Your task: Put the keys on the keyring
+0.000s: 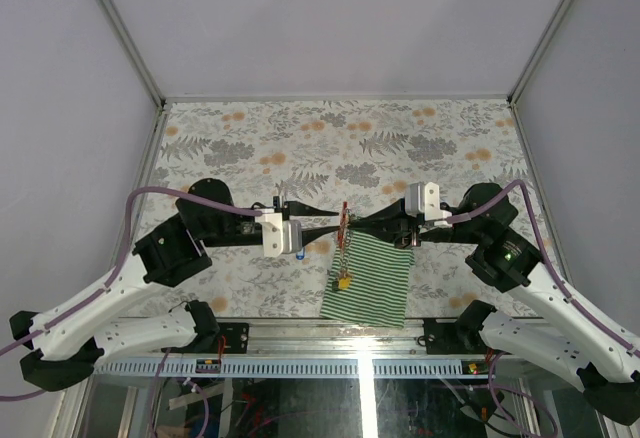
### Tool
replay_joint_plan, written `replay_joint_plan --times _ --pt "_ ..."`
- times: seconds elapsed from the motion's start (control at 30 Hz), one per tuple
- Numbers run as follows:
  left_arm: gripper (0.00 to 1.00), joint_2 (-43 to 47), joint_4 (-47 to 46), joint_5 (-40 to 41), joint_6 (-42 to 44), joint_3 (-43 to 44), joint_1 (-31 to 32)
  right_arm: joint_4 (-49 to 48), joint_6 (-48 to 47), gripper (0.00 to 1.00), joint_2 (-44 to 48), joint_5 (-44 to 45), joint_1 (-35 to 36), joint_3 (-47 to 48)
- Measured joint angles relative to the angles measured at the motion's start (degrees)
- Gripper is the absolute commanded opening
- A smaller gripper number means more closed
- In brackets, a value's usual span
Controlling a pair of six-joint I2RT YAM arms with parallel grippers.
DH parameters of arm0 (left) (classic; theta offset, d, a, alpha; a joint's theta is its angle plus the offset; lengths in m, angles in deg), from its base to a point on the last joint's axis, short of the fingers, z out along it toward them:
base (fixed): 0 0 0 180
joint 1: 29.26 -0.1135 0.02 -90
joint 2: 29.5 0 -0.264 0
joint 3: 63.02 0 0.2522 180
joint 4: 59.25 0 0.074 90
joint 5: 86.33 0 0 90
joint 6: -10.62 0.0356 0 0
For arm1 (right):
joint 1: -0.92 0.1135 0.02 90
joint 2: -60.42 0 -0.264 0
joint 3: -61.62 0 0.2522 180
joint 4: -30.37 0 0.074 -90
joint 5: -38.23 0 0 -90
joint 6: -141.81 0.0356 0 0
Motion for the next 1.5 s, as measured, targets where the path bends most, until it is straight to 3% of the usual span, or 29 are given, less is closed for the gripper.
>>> replay_joint_plan --times 0.8,1.03,1.23,1.5 --pt "0.25 -1.2 1.29 -1.07 -1.03 0.0 0.0 -0.61 0.26 0.0 0.46 -0.04 0.0 0.07" --pt "0.16 -1.25 2.14 -1.03 -1.01 0.0 0.0 -0.76 0.48 0.0 0.72 -0.04 0.0 0.61" --pt "0.0 -1.55 2.64 -0.76 -0.98 0.0 0.0 -0.74 0.66 0.0 1.01 -0.07 0.0 0.68" --pt "0.0 -1.68 2.64 0.11 -0.98 0.0 0.0 -1.6 1.77 0.0 1.03 -0.04 0.0 0.68"
